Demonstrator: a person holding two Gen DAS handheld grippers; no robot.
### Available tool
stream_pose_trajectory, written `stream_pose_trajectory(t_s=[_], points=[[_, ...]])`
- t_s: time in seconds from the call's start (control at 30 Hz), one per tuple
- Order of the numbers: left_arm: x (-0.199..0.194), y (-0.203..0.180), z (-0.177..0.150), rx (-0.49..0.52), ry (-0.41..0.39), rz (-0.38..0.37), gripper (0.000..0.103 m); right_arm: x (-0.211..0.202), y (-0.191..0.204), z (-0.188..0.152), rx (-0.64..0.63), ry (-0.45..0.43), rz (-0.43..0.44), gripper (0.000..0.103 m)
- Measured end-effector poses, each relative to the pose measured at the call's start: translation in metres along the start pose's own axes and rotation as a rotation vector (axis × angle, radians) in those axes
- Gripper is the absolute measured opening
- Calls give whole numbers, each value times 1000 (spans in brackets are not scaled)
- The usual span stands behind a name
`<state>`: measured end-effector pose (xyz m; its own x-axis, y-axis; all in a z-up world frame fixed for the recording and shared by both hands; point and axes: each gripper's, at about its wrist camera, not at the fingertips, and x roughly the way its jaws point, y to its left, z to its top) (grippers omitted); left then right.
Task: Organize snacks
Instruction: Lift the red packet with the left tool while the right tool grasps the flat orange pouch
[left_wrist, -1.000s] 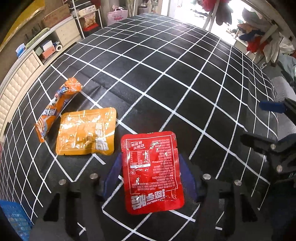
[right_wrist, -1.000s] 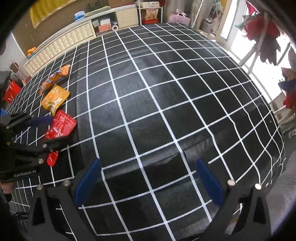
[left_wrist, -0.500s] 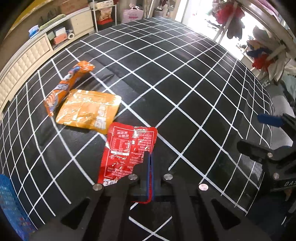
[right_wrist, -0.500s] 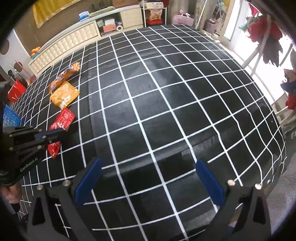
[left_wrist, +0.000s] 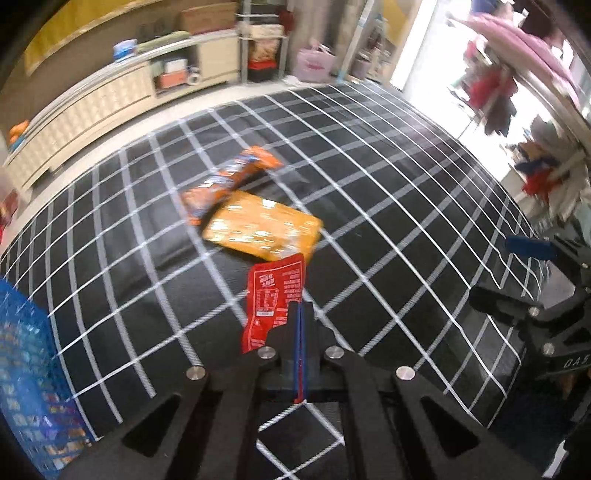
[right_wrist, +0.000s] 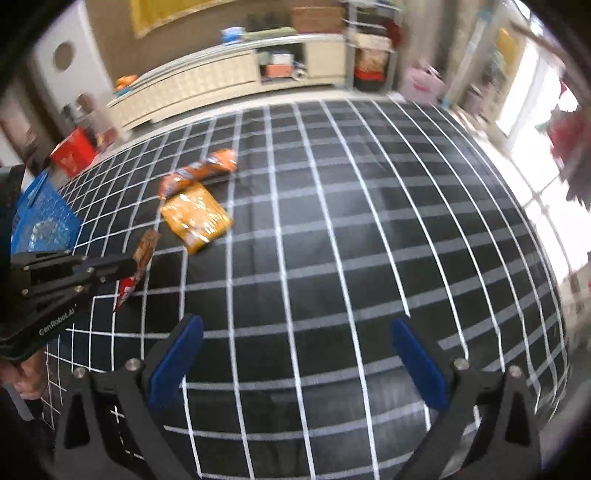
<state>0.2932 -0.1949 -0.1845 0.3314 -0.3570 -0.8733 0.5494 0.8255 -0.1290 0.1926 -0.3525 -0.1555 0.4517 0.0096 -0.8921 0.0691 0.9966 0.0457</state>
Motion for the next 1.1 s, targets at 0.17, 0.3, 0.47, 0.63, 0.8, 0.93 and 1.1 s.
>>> stream_pose_trajectory(t_s=[0.17, 0.3, 0.47, 0.63, 0.8, 0.93, 1.1], points=[[-14, 29, 2, -101, -43, 36, 0, 22, 30, 33, -177, 8, 60, 103], [-27, 45, 5, -167, -81, 70, 0, 44, 59, 54, -292, 11, 124, 103], [-35, 61, 9, -181, -122, 103, 0, 79, 85, 78, -345, 50, 158, 103], [-36, 75, 14, -222, -128, 115, 0, 116, 98, 89, -374, 104, 163, 103], [-37, 81, 13, -238, -128, 114, 0, 137, 100, 92, -378, 118, 171, 101], [-38, 81, 9, -244, -123, 118, 0, 130, 108, 83, -441, 72, 158, 75], [-40, 79, 3, -254, -120, 102, 0, 118, 108, 78, -452, 63, 155, 22]])
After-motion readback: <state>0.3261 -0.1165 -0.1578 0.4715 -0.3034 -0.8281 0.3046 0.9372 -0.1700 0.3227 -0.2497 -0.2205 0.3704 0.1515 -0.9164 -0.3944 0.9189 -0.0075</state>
